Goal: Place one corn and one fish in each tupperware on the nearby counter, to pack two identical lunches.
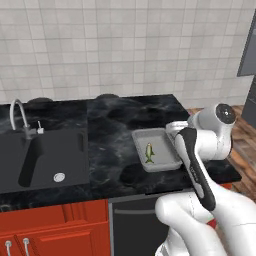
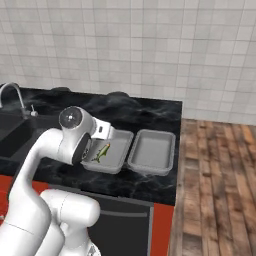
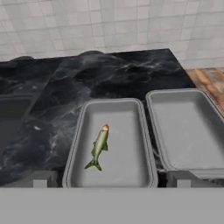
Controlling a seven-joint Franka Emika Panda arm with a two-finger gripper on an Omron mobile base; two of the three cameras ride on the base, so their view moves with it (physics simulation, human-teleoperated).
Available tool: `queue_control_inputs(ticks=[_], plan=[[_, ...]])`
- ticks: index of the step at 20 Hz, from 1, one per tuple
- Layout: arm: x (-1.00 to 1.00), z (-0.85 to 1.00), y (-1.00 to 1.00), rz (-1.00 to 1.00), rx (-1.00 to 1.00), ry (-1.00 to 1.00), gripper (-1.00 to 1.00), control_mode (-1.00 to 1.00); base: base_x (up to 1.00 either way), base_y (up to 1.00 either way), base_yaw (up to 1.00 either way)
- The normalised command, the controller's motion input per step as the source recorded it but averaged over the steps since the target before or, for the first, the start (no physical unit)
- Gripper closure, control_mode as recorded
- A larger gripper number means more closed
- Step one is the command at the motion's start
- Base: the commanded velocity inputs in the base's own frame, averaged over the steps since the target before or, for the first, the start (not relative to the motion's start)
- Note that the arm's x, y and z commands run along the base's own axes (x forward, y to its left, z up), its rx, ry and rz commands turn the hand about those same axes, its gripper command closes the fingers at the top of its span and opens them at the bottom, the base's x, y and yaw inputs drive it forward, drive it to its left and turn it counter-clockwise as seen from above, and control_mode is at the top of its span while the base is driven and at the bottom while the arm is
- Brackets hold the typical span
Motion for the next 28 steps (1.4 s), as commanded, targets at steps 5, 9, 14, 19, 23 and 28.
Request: queue_control_inputs(ticks=[5, 9, 14, 19, 23, 28], plan=[[-0.99, 0.42, 0.01, 0.07, -0.06, -0.01, -1.0, -1.0, 0.0, 0.0, 0.0], [0.0, 0.0, 0.0, 0.0, 0.0, 0.0, -1.0, 1.0, -1.0, 0.0, 0.0], [0.0, 0.0, 0.0, 0.0, 0.0, 0.0, -1.0, 1.0, -0.83, -0.66, -0.04], [0.0, 0.0, 0.0, 0.0, 0.0, 0.0, -1.0, 1.0, -0.17, -1.0, -0.06], [0.0, 0.0, 0.0, 0.0, 0.0, 0.0, -1.0, 1.0, 0.0, -1.0, -0.02], [0.0, 0.0, 0.0, 0.0, 0.0, 0.0, -1.0, 1.0, 0.04, -1.0, -0.01]])
